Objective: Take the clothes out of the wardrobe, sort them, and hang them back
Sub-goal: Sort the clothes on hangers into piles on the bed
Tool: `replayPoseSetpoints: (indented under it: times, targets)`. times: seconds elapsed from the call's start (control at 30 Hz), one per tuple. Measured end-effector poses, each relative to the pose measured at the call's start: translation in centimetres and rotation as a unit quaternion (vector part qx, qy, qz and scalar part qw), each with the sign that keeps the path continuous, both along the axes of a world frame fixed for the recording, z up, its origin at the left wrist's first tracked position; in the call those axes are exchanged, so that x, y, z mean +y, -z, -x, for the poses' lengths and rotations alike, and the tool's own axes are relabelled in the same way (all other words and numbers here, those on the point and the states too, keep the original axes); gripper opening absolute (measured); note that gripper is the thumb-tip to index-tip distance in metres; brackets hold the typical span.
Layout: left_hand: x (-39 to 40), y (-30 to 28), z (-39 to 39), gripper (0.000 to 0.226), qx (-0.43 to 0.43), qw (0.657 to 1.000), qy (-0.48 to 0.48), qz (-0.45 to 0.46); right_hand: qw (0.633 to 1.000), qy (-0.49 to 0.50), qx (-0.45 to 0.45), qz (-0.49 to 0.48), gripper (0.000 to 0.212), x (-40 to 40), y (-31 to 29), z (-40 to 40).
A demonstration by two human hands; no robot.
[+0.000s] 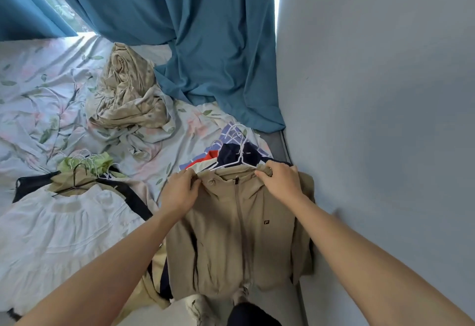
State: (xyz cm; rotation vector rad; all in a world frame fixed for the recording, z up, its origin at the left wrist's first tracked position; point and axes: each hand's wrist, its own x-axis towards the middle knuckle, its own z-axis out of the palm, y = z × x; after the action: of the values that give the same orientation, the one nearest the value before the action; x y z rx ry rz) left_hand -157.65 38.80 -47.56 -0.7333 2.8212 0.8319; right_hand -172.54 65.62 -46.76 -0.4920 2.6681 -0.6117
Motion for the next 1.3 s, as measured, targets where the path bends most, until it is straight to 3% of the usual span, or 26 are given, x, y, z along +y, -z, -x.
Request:
replayPoseSetpoints:
  times: [0.13, 0.3, 0.43, 0.53, 0.77, 1.03, 1.17, 1.3]
  targets:
    - [-0.6, 4.7, 4.6, 0.013, -0.009, 1.000, -0.002, -0.003, 1.000, 0.005, 0.001, -0.015, 0.035, -1.2, 6.3, 5.0]
    - [-0.9, 9.6, 7.0, 0.036, -0.019, 1.000, -0.017, -0.015, 0.999, -0.018, 0.021, -0.037, 0.031, -3.2, 12.9, 9.4]
    - [-0.9, 11.5, 5.2, 0.045, -0.064, 0.998, -0.017, -0.017, 0.994, -0.039, 0.026, -0.102, 0.053, -4.1, 16.5, 9.5]
    - [-1.3, 11.6, 2.9, 0.046, -0.094, 0.995, -0.016, -0.026, 0.993, -0.068, 0.047, -0.084, 0.055, -5.3, 16.9, 7.1]
    - [-4.4, 10.3, -1.0, 0.043, -0.119, 0.991, -0.054, -0.024, 0.991, -0.129, -0.006, -0.036, 0.052, -10.3, 15.5, 0.9]
    - [-10.2, 10.8, -8.8, 0.041, -0.101, 0.994, -0.045, -0.019, 0.981, -0.187, -0.013, -0.038, 0.040, -18.6, 15.3, -6.0]
    - [-11.1, 14.4, -11.3, 0.040, -0.090, 0.994, -0.005, -0.059, 0.983, -0.118, 0.000, -0.143, 0.044, -16.6, 18.5, -7.5]
    - [-8.3, 18.7, -10.3, 0.044, -0.101, 0.986, 0.032, -0.129, 0.971, -0.016, 0.046, -0.236, 0.065, -8.3, 21.8, -6.8]
